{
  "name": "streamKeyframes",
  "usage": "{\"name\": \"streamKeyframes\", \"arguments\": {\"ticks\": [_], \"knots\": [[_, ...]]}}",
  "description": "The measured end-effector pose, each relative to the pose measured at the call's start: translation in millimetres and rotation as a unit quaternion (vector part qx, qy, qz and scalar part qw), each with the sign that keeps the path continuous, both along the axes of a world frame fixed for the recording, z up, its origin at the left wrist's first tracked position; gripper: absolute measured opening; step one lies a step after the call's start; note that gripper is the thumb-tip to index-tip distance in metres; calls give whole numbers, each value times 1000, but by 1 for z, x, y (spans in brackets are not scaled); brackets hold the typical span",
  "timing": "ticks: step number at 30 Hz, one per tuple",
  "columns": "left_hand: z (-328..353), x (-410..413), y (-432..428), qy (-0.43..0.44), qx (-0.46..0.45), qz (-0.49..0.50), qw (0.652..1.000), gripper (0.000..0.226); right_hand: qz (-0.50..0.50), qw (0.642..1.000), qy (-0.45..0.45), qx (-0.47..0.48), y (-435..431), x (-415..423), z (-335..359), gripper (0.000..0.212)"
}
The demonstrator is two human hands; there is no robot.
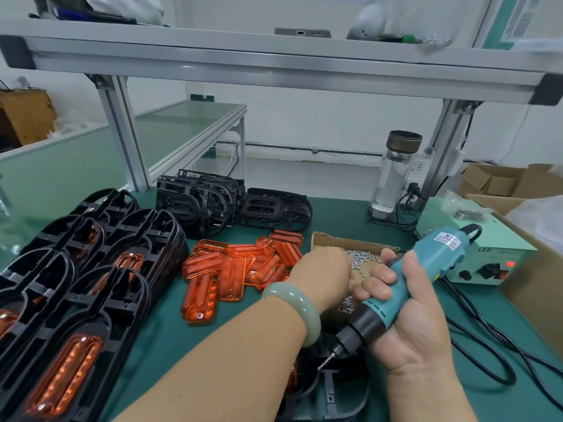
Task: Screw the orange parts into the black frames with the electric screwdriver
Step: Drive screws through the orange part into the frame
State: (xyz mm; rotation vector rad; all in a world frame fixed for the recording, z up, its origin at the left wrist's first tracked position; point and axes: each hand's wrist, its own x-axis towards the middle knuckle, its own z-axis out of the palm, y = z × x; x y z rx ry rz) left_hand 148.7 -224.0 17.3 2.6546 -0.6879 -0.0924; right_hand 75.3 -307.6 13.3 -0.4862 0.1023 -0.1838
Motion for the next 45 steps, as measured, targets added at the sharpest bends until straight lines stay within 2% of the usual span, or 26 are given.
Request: {"name": "streamKeyframes", "arguments": {"ticks": [8, 13, 15, 17, 19, 23, 25, 27, 31, 35, 41, 45], "knots": [[-1, -4, 3, 20, -80, 38, 996, 12, 3, 1000, 3, 9, 1, -1, 2, 21], [-2, -4, 4, 40, -68, 16, 997, 18, 12, 1000, 1, 10, 1, -1, 0, 21], [-3, -5, 5, 48, -103, 23, 993, 22, 12, 1000, 1, 10, 0, -1, 0, 20], [-4, -5, 8, 87, -181, 57, 978, 23, 9, 1000, 0, 5, -1, 0, -1, 21], [-5, -7, 11, 169, -301, 101, 933, 22, 7, 1000, -1, -3, -1, 0, -2, 21], [-1, -14, 18, 310, -506, 151, 791, 19, 10, 1000, -3, -4, -3, 0, -4, 21], [2, -19, 23, 354, -572, 157, 724, 18, 14, 1000, -4, -4, -3, 0, -5, 22], [4, -25, 30, 376, -612, 160, 677, 19, 17, 1000, -4, -6, -2, 0, -5, 22], [9, -40, 45, 390, -666, 163, 615, 16, 20, 1000, -1, -10, 0, 0, -5, 20], [9, -58, 62, 390, -703, 170, 570, 21, 22, 1000, -3, -8, 1, -1, -6, 19], [0, -79, 91, 401, -765, 181, 470, 21, 25, 1000, -3, -14, 7, -1, -8, 21], [-10, -85, 103, 396, -790, 191, 427, 25, 16, 1000, -11, 14, 12, -1, -10, 21]]}}
